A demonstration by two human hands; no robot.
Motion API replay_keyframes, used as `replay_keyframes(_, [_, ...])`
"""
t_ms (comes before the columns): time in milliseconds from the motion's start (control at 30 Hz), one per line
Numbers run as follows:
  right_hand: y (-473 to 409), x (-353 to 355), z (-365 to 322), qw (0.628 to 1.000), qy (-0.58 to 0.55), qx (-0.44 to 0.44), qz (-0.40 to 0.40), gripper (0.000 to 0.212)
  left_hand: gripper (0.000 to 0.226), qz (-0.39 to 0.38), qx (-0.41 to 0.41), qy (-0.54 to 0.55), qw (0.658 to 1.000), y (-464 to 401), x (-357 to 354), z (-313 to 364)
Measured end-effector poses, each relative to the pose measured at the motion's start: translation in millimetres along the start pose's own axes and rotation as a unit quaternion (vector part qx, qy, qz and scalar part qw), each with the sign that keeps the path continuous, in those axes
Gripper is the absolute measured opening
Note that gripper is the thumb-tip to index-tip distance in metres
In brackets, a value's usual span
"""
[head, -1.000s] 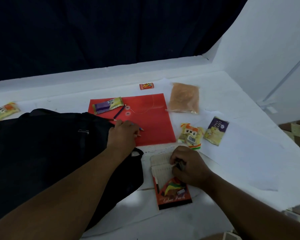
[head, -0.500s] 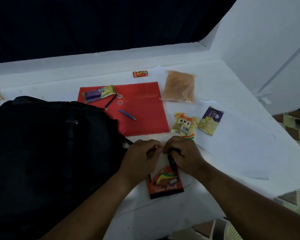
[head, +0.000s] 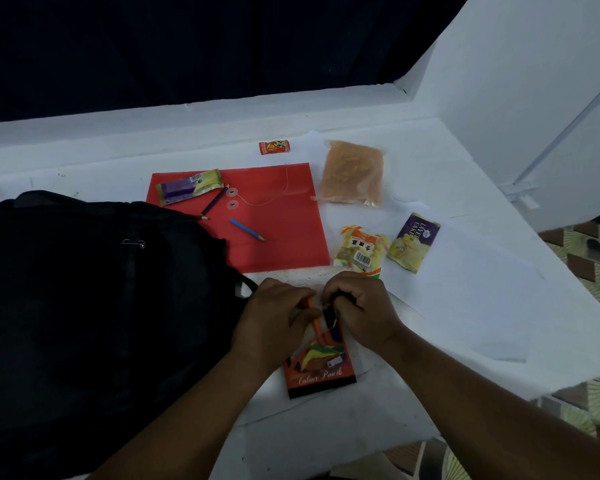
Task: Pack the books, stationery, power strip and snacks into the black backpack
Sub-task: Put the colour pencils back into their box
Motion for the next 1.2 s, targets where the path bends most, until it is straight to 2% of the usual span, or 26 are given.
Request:
replay_keyframes(133, [0, 1, 1, 1.000, -0.003, -0.007, 0.004, 0.026, 0.037, -0.008, -0.016, -0.055, 0.998, -1, -4, 5])
replay_keyframes(300, [1, 2, 3, 1.000, -0.005, -0.009, 0.012, 0.025, 0.022, -0.018, -0.016, -0.010, 1.000, 4, -8, -5])
replay_keyframes(367, [1, 3, 2, 1.000, -0.007, -0.009, 0.019, 0.024, 0.030, -0.039, -0.015, -0.041, 0.998, 3, -11, -3])
replay_keyframes(433, [3, 4, 2, 0.999, -0.012, -0.014, 0.032, 0.024, 0.045, -0.042, 0.017, -0.030, 0.999, 2, -10, -5])
replay_keyframes(500, [4, 6, 4, 0.999, -0.023, -0.026, 0.042, 0.025, 0.050, -0.039, 0.034, -0.017, 0.999, 1, -7, -4])
replay_keyframes(667, [4, 4, 6, 0.998, -0.029, -0.045, 0.040, 0.027, 0.040, -0.052, 0.022, -0.019, 0.998, 1, -5, 1])
replay_keyframes(867, [3, 3, 1, 0.998, -0.020, -0.041, 0.033, 0.026, 0.043, -0.070, 0.027, -0.017, 0.997, 0, -5, 1])
replay_keyframes(1200, [6, -2, -2, 0.998, 0.047, -0.033, -0.001, 0.022, 0.033, -0.028, 0.017, 0.010, 0.999, 0, -2, -2])
Point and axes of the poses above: each hand's wrist, its own y-axis away from the middle knuckle, its own x-axis out of the back of the hand, z = x × y, the point moved 8 cm from there along -y, towards the middle knuckle, and after that the axes turned 9 degrees about -z, right-handed, at the moved point
